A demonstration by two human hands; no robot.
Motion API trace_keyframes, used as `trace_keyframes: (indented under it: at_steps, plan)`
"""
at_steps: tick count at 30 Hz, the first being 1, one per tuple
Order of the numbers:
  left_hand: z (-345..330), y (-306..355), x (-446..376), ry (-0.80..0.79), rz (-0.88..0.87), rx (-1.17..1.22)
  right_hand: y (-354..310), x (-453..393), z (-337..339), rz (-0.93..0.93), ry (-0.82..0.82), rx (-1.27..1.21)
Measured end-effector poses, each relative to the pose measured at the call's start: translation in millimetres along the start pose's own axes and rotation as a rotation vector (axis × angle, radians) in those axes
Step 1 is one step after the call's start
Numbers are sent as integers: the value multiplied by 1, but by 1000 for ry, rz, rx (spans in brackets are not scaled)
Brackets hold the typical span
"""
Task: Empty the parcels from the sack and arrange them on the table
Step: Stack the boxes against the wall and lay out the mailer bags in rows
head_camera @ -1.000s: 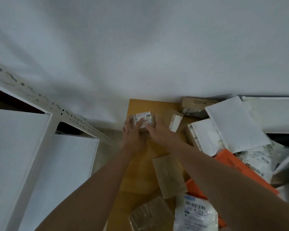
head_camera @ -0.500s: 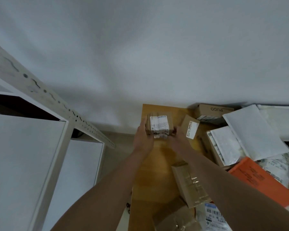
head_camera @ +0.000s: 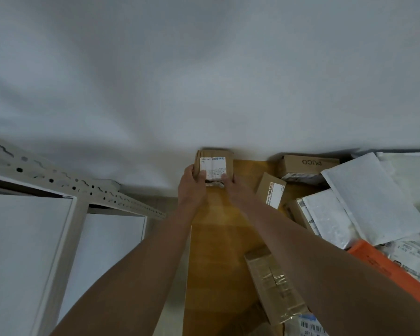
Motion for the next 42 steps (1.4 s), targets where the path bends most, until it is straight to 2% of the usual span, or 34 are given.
trace_keyframes:
  at_steps: [6, 11, 15, 16, 18, 20, 22, 26, 30, 36, 39, 42]
  plan:
    - [-4, 1, -9, 45, 48, -38, 4, -19, 1, -14, -21, 48]
    - [-2, -6, -11, 95, 50, 34, -1, -20, -5, -9, -53, -1]
    - [-7, -9, -7, 68, 94, 169, 1, -19, -5, -8, -62, -14]
    - [-9, -9, -5, 65, 113, 189, 2, -16, -1, 7, -36, 0]
    - [-10, -8, -3, 76, 122, 212, 4, -6, 14, 28, 136, 129]
    - [-10, -6, -1, 90, 126, 224, 12, 8, 34, 3, 371, 422]
    - [-10, -4, 2, 112, 156, 223, 26, 22, 49, -104, 483, 696]
    - [-12, -4, 14, 168, 167, 212, 49, 28, 53, -289, 354, 836]
    - [-17, -16, 33, 186, 184, 180, 43, 25, 37, -230, 273, 956]
    - [-7, -35, 52, 167, 289, 117, 35, 42, 18, -192, 107, 696]
    - [-14, -45, 61, 15, 249, 57, 37, 56, 3, -185, 2, 689]
    - [-31, -51, 74, -294, 221, 88, 49, 57, -27, -208, -112, 781]
Point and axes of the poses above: each hand's wrist, its own x-axis away from the middle knuckle, its own z-axis out of the back of the hand, y = z × x, the point moved 4 cm from there along -x, towards the middle knuckle, and after that the axes turned 15 degrees about -y, right-handed, at the moved point
